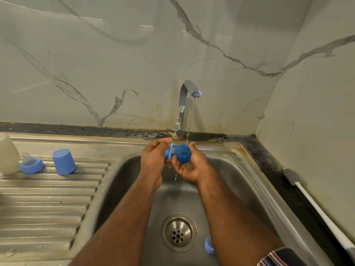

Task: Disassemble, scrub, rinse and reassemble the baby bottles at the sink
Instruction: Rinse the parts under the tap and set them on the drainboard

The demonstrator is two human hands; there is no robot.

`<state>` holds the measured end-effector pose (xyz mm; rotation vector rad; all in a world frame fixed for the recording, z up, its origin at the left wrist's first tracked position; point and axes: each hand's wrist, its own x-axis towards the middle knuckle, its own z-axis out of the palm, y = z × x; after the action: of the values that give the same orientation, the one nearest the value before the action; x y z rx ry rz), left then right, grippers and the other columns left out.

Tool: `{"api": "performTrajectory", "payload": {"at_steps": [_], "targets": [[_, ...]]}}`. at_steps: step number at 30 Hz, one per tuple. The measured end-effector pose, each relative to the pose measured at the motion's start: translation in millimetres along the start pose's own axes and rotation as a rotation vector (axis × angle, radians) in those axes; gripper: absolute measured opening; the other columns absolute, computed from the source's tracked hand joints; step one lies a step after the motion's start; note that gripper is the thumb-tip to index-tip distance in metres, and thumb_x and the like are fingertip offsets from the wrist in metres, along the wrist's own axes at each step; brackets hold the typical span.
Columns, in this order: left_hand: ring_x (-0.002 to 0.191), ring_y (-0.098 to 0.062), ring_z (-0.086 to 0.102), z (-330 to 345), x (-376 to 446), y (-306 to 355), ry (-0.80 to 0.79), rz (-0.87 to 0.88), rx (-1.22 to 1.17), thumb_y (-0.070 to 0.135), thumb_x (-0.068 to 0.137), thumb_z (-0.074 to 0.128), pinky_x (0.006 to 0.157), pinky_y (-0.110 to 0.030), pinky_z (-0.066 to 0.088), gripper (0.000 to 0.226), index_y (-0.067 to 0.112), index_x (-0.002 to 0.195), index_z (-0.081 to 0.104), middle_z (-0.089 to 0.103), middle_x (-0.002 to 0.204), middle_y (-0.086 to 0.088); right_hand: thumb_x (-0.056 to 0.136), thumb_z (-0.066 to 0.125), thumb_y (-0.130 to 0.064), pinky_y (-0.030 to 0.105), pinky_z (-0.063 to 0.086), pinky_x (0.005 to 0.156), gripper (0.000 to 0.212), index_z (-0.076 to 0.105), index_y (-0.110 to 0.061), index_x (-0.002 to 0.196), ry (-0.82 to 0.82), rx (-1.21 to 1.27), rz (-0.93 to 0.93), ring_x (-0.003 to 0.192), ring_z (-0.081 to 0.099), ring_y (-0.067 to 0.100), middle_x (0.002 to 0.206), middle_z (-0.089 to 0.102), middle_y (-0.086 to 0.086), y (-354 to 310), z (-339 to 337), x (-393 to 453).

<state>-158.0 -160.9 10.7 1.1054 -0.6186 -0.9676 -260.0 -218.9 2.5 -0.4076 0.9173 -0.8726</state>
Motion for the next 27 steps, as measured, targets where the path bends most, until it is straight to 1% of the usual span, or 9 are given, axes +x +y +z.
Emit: {"api": "performTrajectory", "payload": {"at_steps": [3,5,8,11,15,19,23,25,27], "targets": [[0.071,-0.018,0.059,1,1,-1,0.035,-0.048,0.035,0.006,0.098,0.053,0.065,-0.031,0.052,0.021,0.014,0.09,0.071,0.066,0.084,-0.008,0.099,0.048,-0.057,0.024,0.055,0.05,0.057,0.061,-0.005,0.119,0.013,-0.061,0.026,0.062,0.062,0.019,0.094,0.066,0.019,0,-1,-1],[0.075,-0.024,0.061,2,2,-4,0.041,-0.123,0.034,0.006,0.099,0.048,0.077,-0.039,0.058,0.023,0.014,0.094,0.07,0.067,0.09,-0.015,0.102,0.047,-0.049,0.023,0.055,0.048,0.049,0.06,-0.004,0.117,0.002,-0.033,0.015,0.063,0.061,0.02,0.091,0.065,0.02,0,-3,-3],[0.083,-0.029,0.063,5,1,-10,-0.005,-0.156,0.098,0.004,0.099,0.046,0.092,-0.049,0.057,0.028,0.016,0.103,0.071,0.068,0.104,-0.023,0.101,0.041,-0.058,0.021,0.052,0.041,0.061,0.059,-0.003,0.118,0.0,-0.068,0.012,0.053,0.063,0.018,0.077,0.07,0.019,-1,-9,-7],[0.092,-0.024,0.067,4,0,-14,-0.072,-0.112,0.143,0.003,0.099,0.052,0.088,-0.042,0.059,0.026,0.017,0.111,0.069,0.068,0.109,-0.015,0.095,0.047,-0.064,0.026,0.056,0.048,0.064,0.061,-0.006,0.118,-0.03,-0.079,-0.035,0.057,0.07,0.021,0.086,0.071,0.02,-3,-13,-12],[0.104,-0.019,0.067,-6,10,-21,-0.058,-0.044,0.176,-0.004,0.09,0.067,0.092,-0.04,0.058,0.054,0.028,0.132,0.054,0.067,0.114,0.0,0.098,0.063,-0.029,0.024,0.053,0.048,0.042,0.054,-0.007,0.132,-0.002,-0.265,-0.202,0.057,0.065,0.019,0.097,0.065,0.02,-12,-10,-16],[0.105,-0.017,0.068,-7,12,-30,-0.054,-0.009,0.284,0.004,0.092,0.07,0.095,-0.038,0.056,0.032,0.019,0.119,0.066,0.071,0.11,0.002,0.099,0.059,-0.02,0.024,0.05,0.047,0.027,0.055,-0.021,0.126,0.099,-0.568,-0.279,0.057,0.061,0.017,0.101,0.065,0.016,-20,-6,-20],[0.097,-0.016,0.073,-7,16,-38,-0.102,0.001,0.302,0.007,0.096,0.066,0.09,-0.034,0.06,0.022,0.013,0.117,0.07,0.076,0.103,-0.003,0.085,0.055,0.009,0.029,0.06,0.064,0.045,0.057,-0.003,0.128,-0.061,-0.491,-0.226,0.076,0.07,0.028,0.108,0.063,0.026,-26,-5,-27],[0.095,-0.016,0.074,-6,16,-41,-0.102,0.001,0.317,0.008,0.097,0.067,0.087,-0.033,0.06,0.02,0.01,0.116,0.07,0.077,0.099,-0.002,0.083,0.058,0.015,0.033,0.062,0.075,0.055,0.054,-0.005,0.135,-0.075,-0.562,-0.262,0.094,0.072,0.034,0.118,0.062,0.026,-27,-6,-28],[0.095,-0.016,0.073,-2,15,-44,-0.096,0.011,0.358,0.01,0.096,0.068,0.087,-0.033,0.059,0.018,0.013,0.113,0.072,0.077,0.098,-0.001,0.082,0.068,0.011,0.033,0.062,0.075,0.063,0.051,-0.01,0.139,-0.024,-0.716,-0.376,0.088,0.07,0.028,0.113,0.063,0.019,-30,-7,-29]]}}
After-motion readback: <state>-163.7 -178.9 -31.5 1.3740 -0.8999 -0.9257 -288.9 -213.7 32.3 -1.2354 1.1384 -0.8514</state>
